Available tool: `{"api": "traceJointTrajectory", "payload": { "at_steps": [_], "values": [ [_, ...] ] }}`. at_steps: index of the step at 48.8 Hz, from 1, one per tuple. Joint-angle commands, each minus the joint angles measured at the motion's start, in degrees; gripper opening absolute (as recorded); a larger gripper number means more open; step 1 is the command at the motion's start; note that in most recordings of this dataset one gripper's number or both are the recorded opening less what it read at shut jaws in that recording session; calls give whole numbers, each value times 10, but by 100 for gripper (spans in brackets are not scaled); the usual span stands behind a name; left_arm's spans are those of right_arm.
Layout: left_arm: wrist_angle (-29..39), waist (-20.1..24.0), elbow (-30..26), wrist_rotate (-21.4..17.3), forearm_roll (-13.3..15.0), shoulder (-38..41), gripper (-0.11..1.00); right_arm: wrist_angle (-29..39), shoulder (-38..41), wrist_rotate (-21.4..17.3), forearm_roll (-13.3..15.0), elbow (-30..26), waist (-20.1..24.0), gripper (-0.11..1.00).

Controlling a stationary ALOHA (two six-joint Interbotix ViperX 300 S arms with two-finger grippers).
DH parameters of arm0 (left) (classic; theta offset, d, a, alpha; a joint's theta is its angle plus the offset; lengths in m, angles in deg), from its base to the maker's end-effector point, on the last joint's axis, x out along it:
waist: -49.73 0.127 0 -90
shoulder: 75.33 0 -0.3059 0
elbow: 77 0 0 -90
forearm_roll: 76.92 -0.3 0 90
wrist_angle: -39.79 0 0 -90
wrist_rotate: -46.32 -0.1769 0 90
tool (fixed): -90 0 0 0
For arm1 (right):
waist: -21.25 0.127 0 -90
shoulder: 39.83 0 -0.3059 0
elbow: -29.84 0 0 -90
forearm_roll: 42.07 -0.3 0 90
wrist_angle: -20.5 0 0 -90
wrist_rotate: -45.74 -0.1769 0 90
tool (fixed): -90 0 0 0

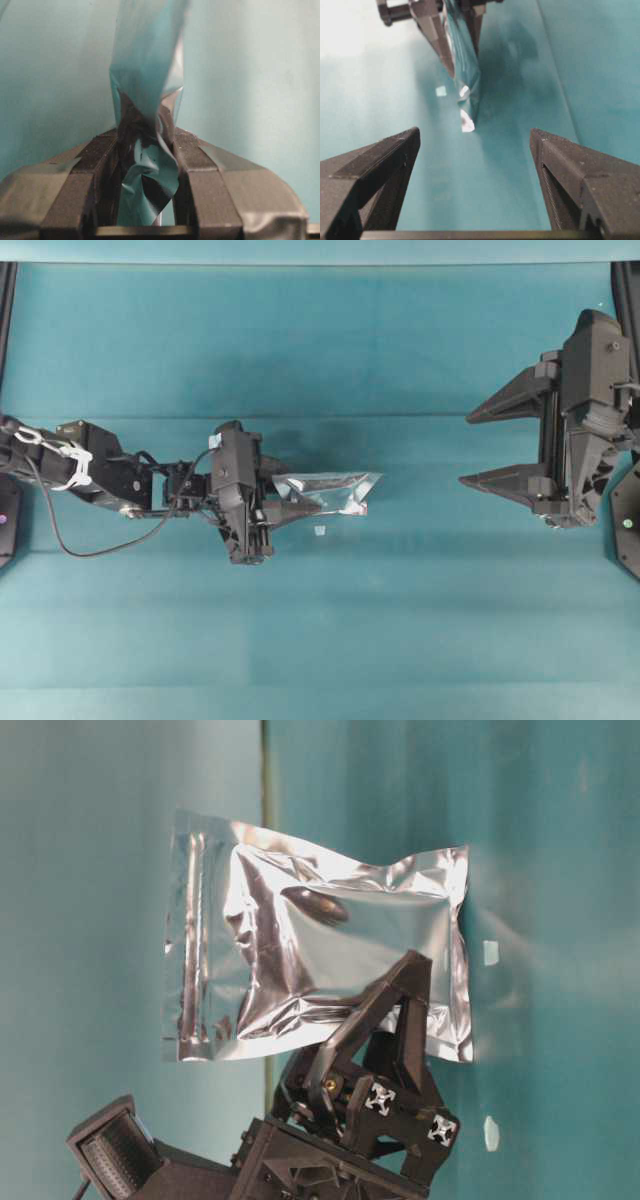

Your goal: Hand over the silver zip bag and make it stand upright.

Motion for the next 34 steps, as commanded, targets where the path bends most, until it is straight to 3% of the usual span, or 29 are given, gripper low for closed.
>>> {"api": "traceJointTrajectory", "payload": {
  "at_steps": [1,34],
  "values": [
    [-3,-4,-3,-3,-2,-7,29,-5,-3,-9,-2,-6,-1,89],
    [7,-4,-5,-4,-2,-7,29,-4,-3,-9,-1,-4,-1,89]
  ]
}}
